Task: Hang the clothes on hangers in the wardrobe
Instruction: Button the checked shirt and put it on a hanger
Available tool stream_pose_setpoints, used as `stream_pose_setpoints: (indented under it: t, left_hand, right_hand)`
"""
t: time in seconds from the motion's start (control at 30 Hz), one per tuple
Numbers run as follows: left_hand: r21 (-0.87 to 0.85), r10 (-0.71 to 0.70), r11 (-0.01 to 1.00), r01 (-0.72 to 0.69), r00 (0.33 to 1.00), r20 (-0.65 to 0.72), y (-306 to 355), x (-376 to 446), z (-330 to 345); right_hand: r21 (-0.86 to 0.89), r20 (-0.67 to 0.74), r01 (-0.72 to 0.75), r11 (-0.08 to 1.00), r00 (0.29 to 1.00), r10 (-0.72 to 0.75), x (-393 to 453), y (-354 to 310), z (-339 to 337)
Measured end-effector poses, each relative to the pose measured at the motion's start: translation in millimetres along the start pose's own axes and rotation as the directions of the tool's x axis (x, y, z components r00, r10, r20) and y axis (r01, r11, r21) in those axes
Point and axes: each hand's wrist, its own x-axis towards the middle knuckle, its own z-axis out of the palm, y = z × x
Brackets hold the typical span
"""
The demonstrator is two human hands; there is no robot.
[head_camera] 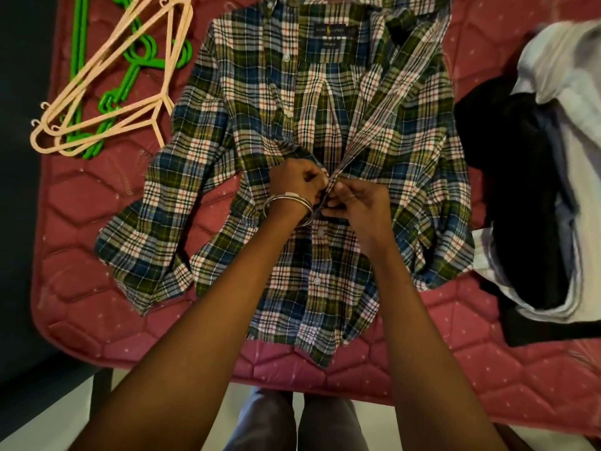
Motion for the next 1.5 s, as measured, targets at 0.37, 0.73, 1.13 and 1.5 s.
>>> stream_pose_setpoints:
  t: [0.37,0.73,1.13,1.5]
  left_hand:
    - [0.006,-0.085,0.996,0.085,0.996,0.004,5,6,-5]
    - [0.157,-0.183,0.971,0.18,0.983,0.007,14,-5,-2]
    - [0.122,-0.009,0.992,0.015,0.999,-0.05,4,-17,-15]
    - [0.634,-0.248,0.719,0.284,0.958,-0.147,-127,-123,-66]
  right_hand:
    - [-0.103,0.053,0.016,0.995,0.999,-0.01,20,-8,3]
    - [-0.269,0.081,0.094,0.958,0.994,-0.075,22,-3,8]
    - [-0.559,-0.08,0.125,0.82,0.976,-0.203,20,1,2]
    - [-0.625,-0.552,-0.412,0.663,0.834,-0.002,-91,72,-47]
